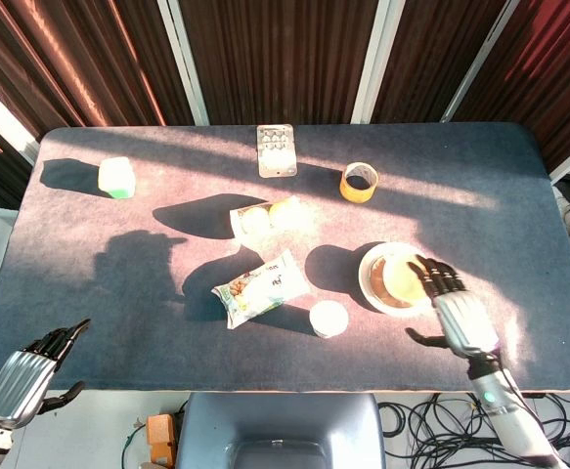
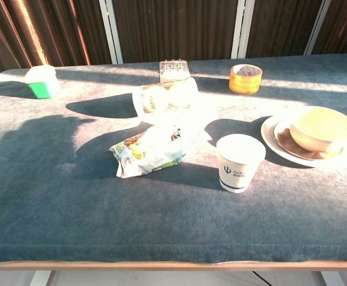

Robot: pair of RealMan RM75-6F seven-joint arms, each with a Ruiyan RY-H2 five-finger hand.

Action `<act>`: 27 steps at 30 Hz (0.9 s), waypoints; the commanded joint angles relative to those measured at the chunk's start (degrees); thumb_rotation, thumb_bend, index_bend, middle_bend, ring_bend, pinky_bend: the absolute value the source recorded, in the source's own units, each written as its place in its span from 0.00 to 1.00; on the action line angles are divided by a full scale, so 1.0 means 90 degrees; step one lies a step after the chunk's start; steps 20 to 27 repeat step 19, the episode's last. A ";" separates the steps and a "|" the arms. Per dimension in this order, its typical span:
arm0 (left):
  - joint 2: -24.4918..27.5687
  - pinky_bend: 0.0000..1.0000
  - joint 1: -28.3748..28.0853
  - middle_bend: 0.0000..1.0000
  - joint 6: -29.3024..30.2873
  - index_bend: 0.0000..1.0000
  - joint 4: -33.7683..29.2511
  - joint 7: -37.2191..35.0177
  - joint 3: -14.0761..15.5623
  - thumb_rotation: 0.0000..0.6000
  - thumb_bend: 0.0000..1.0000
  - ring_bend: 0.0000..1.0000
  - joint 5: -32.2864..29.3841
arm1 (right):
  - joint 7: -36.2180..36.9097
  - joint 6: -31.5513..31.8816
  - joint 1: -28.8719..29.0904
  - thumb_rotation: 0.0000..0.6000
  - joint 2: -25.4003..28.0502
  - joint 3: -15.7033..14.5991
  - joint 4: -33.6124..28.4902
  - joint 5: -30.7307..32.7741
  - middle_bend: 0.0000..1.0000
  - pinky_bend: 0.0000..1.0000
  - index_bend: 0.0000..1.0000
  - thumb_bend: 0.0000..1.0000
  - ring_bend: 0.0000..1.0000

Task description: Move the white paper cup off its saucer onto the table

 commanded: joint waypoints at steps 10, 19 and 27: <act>-0.0199 0.42 0.0052 0.16 0.0039 0.01 -0.0037 0.0439 -0.0136 1.00 0.22 0.16 -0.0155 | 0.0453 0.0976 -0.1163 1.00 0.0130 -0.0102 0.0871 0.0048 0.00 0.09 0.02 0.09 0.00; -0.0269 0.34 0.0079 0.11 0.0095 0.01 -0.0006 0.0521 -0.0203 1.00 0.23 0.10 -0.0227 | 0.0323 0.0927 -0.1275 1.00 0.0117 -0.0051 0.0849 -0.0095 0.00 0.09 0.02 0.09 0.00; -0.0269 0.34 0.0079 0.11 0.0095 0.01 -0.0006 0.0521 -0.0203 1.00 0.23 0.10 -0.0227 | 0.0323 0.0927 -0.1275 1.00 0.0117 -0.0051 0.0849 -0.0095 0.00 0.09 0.02 0.09 0.00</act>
